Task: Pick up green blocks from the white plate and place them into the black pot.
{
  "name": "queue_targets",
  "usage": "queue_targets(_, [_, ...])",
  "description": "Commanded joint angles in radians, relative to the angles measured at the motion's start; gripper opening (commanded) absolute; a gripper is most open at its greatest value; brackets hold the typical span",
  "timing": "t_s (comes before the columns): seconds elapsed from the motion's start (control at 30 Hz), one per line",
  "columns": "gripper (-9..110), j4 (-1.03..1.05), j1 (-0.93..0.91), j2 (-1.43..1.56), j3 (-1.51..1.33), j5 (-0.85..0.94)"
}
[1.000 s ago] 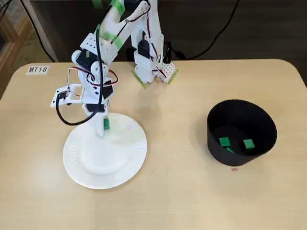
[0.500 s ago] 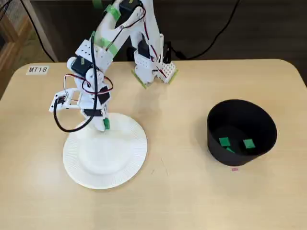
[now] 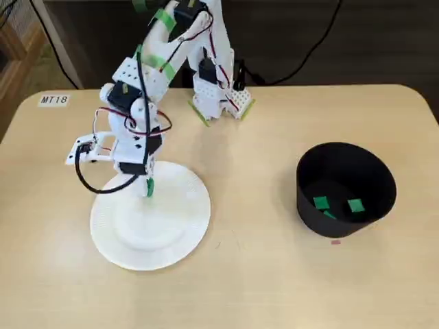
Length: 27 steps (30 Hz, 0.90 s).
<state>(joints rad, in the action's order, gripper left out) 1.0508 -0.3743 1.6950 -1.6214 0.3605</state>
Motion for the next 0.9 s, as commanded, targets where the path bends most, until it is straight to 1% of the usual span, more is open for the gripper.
queue_targets(0.0, [-2,-0.164,0.181,0.236,0.083,-0.209])
queue_targets(0.07, [-2,-0.178,0.288,0.282,0.112,-0.301])
queue_targets(0.17, [-2,-0.206,0.46,0.35,0.101,-0.362])
queue_targets(0.3, [-2,-0.218,0.676,0.388,0.071,-0.362])
queue_targets(0.4, [-2,-0.224,0.79,0.44,-0.037,-0.364])
queue_targets(0.57, [-2,-0.371,0.905,0.591,-0.365,-0.407])
queue_targets(0.87, [-2,-0.431,0.992,0.591,-0.603,-0.37])
